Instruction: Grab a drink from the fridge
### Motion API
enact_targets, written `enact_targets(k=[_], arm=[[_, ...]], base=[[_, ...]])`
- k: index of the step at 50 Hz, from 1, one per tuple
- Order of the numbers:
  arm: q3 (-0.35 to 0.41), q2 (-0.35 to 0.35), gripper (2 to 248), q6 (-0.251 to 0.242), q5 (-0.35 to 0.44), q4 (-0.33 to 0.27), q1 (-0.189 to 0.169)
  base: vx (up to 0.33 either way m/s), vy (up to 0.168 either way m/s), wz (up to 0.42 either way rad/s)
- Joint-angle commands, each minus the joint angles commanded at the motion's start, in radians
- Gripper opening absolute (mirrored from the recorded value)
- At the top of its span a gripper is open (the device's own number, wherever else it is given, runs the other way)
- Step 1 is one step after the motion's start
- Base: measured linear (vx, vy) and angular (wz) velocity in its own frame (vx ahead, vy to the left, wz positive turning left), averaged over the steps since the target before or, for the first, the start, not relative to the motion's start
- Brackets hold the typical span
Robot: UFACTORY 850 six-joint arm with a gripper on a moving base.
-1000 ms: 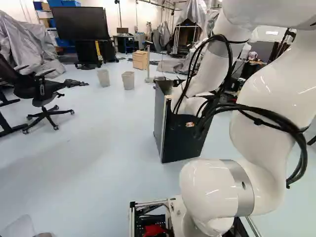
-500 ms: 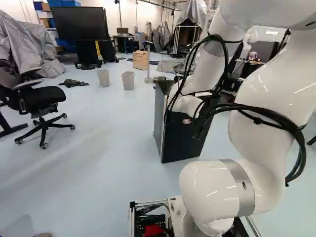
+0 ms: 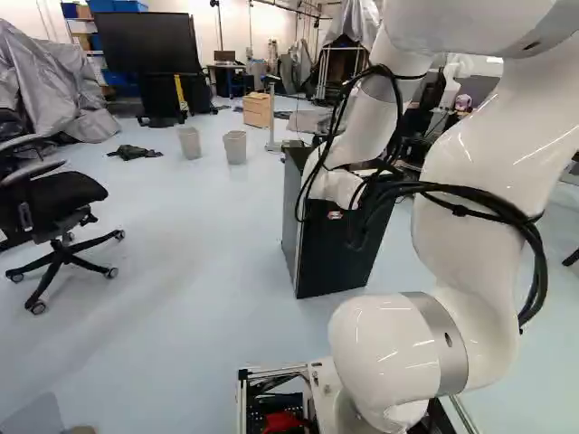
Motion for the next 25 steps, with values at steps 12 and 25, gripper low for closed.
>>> enact_targets(k=[12,25], arm=[[-0.028,-0.024,247,0.000,0.032,0.000,-0.008],[-0.059,-0.052,247,0.000,0.066,0.000,-0.017]], base=[[0.000,0.000,0.000],[0.000,0.000,0.000]])
